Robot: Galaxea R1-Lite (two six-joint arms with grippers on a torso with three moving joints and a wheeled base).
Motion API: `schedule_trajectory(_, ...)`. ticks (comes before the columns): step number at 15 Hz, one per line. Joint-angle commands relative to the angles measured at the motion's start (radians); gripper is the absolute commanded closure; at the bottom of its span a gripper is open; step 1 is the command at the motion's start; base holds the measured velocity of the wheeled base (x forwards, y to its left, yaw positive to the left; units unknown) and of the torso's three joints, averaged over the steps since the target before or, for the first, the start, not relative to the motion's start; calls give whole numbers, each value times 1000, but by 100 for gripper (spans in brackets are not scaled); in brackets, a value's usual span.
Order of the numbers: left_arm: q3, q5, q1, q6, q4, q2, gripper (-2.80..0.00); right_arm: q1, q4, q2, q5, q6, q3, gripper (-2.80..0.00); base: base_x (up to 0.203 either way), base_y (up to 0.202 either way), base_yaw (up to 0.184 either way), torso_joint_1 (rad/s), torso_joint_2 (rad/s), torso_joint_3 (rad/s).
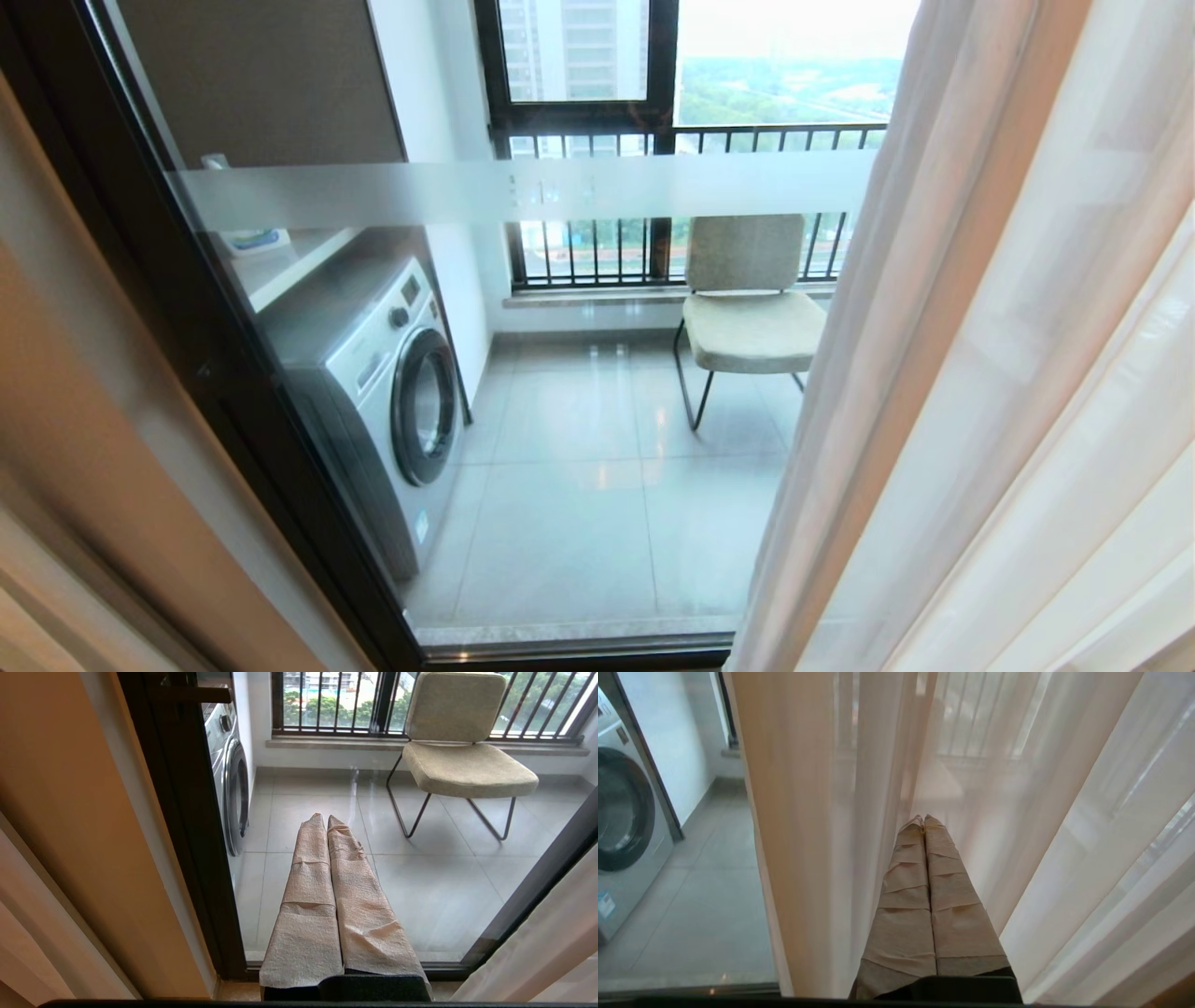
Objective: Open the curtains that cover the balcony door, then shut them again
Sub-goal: Close the inner curtains on both sides
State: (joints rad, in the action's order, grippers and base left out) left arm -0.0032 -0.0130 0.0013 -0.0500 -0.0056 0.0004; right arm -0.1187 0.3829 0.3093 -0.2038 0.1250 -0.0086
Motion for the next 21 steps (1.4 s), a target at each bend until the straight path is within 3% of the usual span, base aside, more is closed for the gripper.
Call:
schedule_trajectory(1, 0, -1, 0, -1, -1, 0, 0, 31, -66, -24, 4, -9, 9, 0, 0, 0, 0, 0, 0, 0)
schedule_trajectory(4, 0, 0, 0, -1, -1, 0, 0, 159, -211, -58, 64, -20, 9, 0, 0, 0, 0, 0, 0, 0)
schedule_trajectory(6, 0, 0, 0, -1, -1, 0, 0, 146, -249, -111, 86, -27, 9, 0, 0, 0, 0, 0, 0, 0)
schedule_trajectory(10, 0, 0, 0, -1, -1, 0, 0, 123, -370, -309, 211, -45, 9, 0, 0, 0, 0, 0, 0, 0)
schedule_trajectory(14, 0, 0, 0, -1, -1, 0, 0, 122, -377, -309, 213, -97, 9, 0, 0, 0, 0, 0, 0, 0)
schedule_trajectory(21, 0, -1, 0, -1, -1, 0, 0, 122, -377, -309, 213, -97, 9, 0, 0, 0, 0, 0, 0, 0)
